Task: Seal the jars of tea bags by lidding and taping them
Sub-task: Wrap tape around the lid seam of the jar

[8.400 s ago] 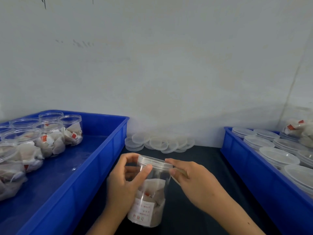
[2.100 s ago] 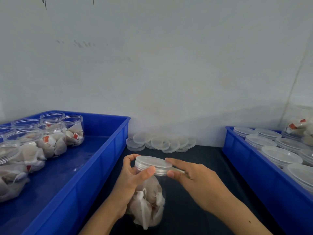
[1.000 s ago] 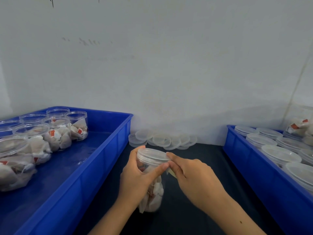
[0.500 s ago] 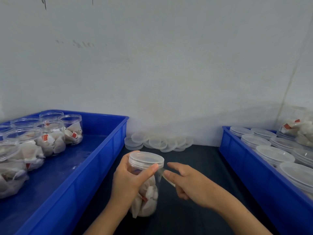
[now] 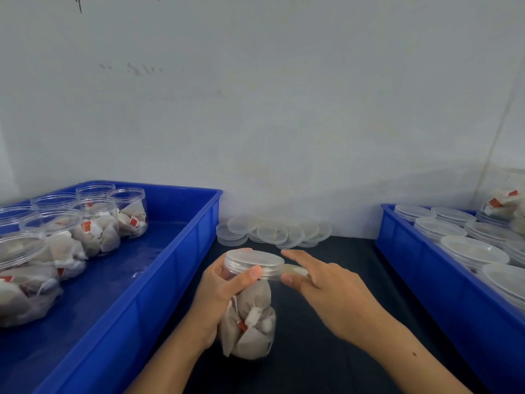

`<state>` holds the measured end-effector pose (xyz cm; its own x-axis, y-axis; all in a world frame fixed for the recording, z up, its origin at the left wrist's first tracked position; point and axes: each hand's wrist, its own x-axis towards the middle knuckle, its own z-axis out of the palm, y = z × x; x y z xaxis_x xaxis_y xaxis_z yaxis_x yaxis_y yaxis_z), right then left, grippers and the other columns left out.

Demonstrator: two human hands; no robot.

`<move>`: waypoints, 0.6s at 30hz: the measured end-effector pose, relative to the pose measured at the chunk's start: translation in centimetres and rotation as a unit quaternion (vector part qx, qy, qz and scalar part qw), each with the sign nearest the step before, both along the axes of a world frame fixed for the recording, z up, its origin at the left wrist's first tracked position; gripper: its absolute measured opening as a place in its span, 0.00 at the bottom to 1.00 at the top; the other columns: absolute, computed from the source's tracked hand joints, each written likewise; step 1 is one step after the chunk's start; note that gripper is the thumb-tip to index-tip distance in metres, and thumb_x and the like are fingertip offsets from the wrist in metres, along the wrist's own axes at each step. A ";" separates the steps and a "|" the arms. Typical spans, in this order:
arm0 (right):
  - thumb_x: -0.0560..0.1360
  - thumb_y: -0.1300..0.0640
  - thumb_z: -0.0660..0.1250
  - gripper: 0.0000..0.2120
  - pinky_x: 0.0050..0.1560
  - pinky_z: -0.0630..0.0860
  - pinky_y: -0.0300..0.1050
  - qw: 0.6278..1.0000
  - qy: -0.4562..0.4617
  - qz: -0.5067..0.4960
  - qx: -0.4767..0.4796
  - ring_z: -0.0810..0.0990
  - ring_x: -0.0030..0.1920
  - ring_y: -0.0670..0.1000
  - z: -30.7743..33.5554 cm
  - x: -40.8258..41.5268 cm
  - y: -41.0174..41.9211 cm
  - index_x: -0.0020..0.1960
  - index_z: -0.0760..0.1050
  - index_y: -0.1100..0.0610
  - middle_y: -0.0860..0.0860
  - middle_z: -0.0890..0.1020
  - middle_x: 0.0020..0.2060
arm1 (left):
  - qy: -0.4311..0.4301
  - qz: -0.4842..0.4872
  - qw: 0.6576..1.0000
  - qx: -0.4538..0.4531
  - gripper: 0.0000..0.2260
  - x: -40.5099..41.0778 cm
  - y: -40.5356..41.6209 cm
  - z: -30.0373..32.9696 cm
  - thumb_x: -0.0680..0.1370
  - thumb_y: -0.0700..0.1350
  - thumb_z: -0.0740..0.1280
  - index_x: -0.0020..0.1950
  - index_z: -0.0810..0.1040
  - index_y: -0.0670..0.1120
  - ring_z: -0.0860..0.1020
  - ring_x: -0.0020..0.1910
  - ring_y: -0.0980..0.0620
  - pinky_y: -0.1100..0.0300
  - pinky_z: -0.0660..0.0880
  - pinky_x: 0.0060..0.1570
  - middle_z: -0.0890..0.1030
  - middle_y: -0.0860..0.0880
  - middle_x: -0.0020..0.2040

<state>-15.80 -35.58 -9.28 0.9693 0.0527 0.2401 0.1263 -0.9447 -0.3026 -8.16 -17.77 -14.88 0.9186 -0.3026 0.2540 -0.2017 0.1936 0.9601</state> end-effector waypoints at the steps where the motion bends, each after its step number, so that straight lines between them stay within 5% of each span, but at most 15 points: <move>1: 0.80 0.38 0.50 0.20 0.46 0.73 0.46 1.000 -0.006 0.003 0.004 0.74 0.38 0.46 -0.1 0.0 -0.1 0.72 0.59 0.36 0.44 0.74 0.33 | -0.003 -0.007 1.000 0.001 0.35 0.0 0.1 0.0 0.57 0.58 0.76 0.61 0.77 0.47 0.83 0.51 0.55 0.67 0.77 0.43 0.85 0.50 0.52; 5: 0.79 0.37 0.52 0.20 0.44 0.71 0.42 1.000 -0.009 0.011 0.023 0.73 0.37 0.45 -0.5 0.3 -0.5 0.70 0.60 0.31 0.44 0.75 0.32 | -0.019 -0.023 1.000 0.000 0.40 0.1 0.2 -0.1 0.54 0.57 0.78 0.63 0.72 0.46 0.82 0.49 0.58 0.68 0.77 0.43 0.84 0.55 0.49; 9: 0.78 0.36 0.54 0.20 0.42 0.68 0.34 0.998 0.001 0.022 0.067 0.73 0.38 0.39 -0.9 0.9 -0.5 0.69 0.59 0.27 0.36 0.79 0.46 | -0.026 -0.039 0.999 0.006 0.44 0.0 0.3 -0.2 0.52 0.65 0.79 0.60 0.71 0.44 0.82 0.49 0.56 0.65 0.78 0.45 0.84 0.54 0.48; 13: 0.78 0.38 0.57 0.18 0.42 0.71 0.37 0.996 -0.013 0.000 0.093 0.75 0.38 0.42 -1.3 1.0 -0.6 0.69 0.64 0.30 0.39 0.76 0.34 | -0.056 -0.002 0.997 0.058 0.33 -0.4 -0.3 -0.1 0.62 0.66 0.71 0.62 0.74 0.51 0.80 0.58 0.55 0.60 0.77 0.53 0.82 0.54 0.55; 16: 0.79 0.37 0.56 0.19 0.47 0.74 0.39 0.997 -0.032 -0.004 0.075 0.79 0.45 0.43 -1.2 0.7 -0.3 0.69 0.65 0.31 0.39 0.81 0.42 | -0.105 0.083 0.980 0.150 0.52 -0.9 -0.7 0.3 0.52 0.73 0.74 0.73 0.63 0.61 0.72 0.63 0.64 0.62 0.72 0.61 0.71 0.64 0.65; 18: 0.80 0.39 0.55 0.19 0.51 0.75 0.41 0.998 -0.037 -0.002 0.054 0.78 0.46 0.44 -1.1 0.5 -0.1 0.70 0.64 0.33 0.41 0.81 0.45 | -0.128 0.124 0.965 0.193 0.55 -1.0 -0.7 0.5 0.47 0.76 0.73 0.72 0.61 0.64 0.72 0.60 0.67 0.62 0.71 0.61 0.72 0.70 0.60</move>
<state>-15.28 -35.68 -10.35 0.9492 0.0181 0.3143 0.1476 -0.9074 -0.3935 -9.13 -18.47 -14.41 0.8968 -0.1991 0.3951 -0.4365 -0.2525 0.8635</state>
